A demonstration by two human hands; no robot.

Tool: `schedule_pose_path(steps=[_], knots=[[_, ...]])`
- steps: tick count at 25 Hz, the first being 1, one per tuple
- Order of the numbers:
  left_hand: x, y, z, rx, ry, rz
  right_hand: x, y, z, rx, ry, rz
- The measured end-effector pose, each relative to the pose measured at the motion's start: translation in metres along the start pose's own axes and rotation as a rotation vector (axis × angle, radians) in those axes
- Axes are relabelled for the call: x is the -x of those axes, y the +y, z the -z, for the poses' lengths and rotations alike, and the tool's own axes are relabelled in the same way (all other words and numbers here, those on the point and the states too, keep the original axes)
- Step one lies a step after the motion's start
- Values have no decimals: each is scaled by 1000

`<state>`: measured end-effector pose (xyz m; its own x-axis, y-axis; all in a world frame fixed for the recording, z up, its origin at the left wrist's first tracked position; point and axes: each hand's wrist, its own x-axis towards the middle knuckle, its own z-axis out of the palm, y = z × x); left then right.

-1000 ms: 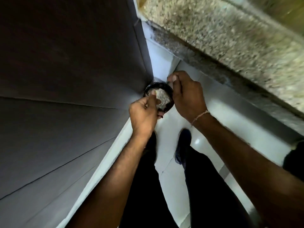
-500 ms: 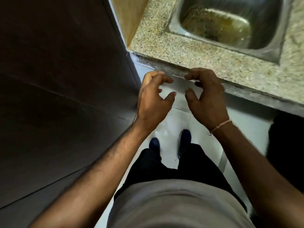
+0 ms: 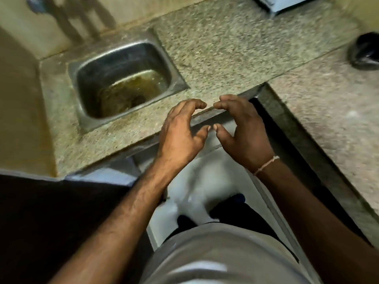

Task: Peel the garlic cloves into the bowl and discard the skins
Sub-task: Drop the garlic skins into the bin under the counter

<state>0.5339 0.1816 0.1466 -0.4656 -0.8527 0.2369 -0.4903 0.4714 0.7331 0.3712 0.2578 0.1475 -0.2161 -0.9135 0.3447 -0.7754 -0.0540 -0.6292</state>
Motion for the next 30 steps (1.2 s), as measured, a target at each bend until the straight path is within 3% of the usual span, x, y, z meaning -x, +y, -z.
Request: schedule_pose_path(steps=[6,12,15,24,30], knots=[[-80,72,-81,19,-206,-283,-8,83,86,120,200,-152],[-136,133,-187,135,-294,-365,-1,168,164,155,345,-182],[-158,153,-228,147,-388,-387,0,200,190,174,373,-304],[-245,162,-319,127,-609,-321,-23,289,202,165,370,-581],[-326,148,-380,111,-723,-419,-73,330,197,195,370,-735]])
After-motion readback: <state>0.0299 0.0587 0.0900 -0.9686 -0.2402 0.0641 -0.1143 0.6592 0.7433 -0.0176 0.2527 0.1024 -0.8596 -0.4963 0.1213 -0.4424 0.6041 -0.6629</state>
